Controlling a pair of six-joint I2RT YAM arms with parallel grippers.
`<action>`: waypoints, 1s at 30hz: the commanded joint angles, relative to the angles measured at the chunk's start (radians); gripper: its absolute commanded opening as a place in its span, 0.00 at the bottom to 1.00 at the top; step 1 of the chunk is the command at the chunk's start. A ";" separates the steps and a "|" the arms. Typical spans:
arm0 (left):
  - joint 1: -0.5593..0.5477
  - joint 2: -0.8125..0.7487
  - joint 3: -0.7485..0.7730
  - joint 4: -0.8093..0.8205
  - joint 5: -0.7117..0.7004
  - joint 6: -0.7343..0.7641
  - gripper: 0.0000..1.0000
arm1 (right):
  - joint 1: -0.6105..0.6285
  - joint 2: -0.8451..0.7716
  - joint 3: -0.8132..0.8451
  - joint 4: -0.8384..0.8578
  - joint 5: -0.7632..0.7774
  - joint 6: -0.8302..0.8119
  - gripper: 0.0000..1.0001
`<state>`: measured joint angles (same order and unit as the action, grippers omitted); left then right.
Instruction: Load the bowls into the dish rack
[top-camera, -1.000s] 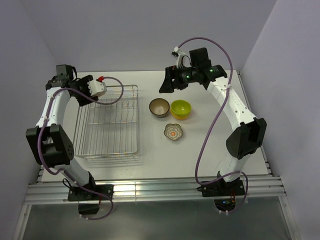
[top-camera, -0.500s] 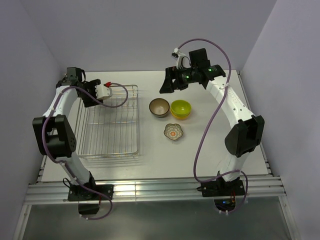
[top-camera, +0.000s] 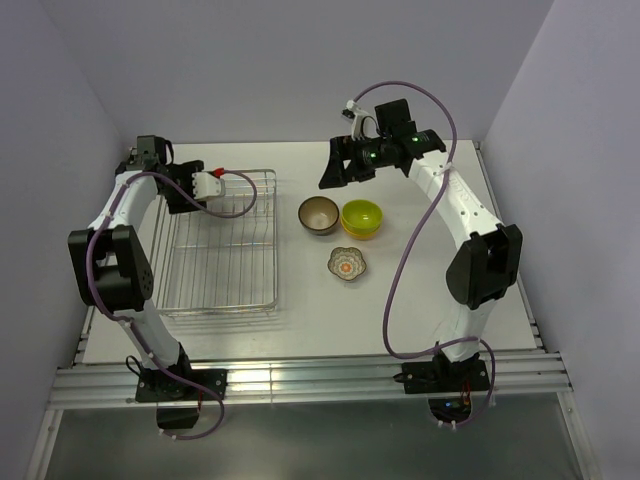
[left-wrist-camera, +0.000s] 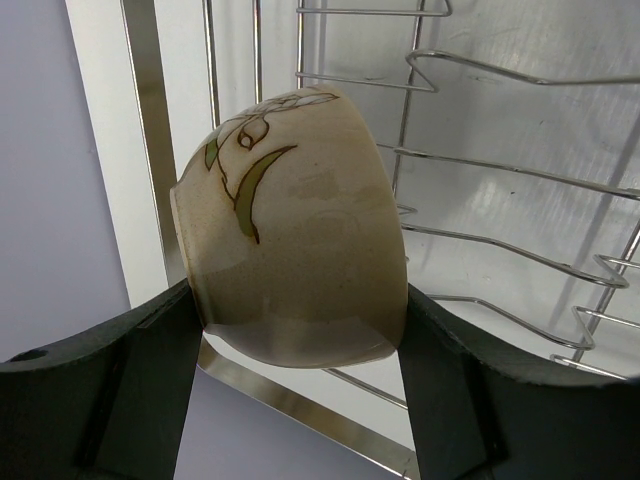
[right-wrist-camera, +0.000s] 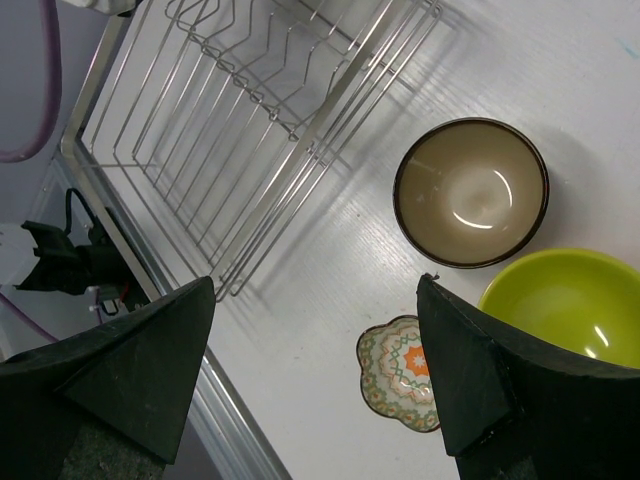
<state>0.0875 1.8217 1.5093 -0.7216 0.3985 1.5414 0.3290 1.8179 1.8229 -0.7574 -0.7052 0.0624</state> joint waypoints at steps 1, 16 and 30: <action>-0.011 -0.016 0.066 0.071 0.022 0.057 0.00 | -0.007 -0.006 0.012 0.001 -0.022 0.004 0.88; -0.032 -0.048 0.039 0.073 0.019 0.065 0.00 | -0.007 -0.012 -0.004 0.007 -0.033 0.005 0.88; -0.040 -0.038 -0.032 0.097 0.017 0.057 0.03 | -0.007 -0.006 -0.011 0.009 -0.027 0.002 0.89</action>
<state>0.0555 1.8225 1.4834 -0.6930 0.3939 1.5677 0.3290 1.8217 1.8118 -0.7567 -0.7231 0.0624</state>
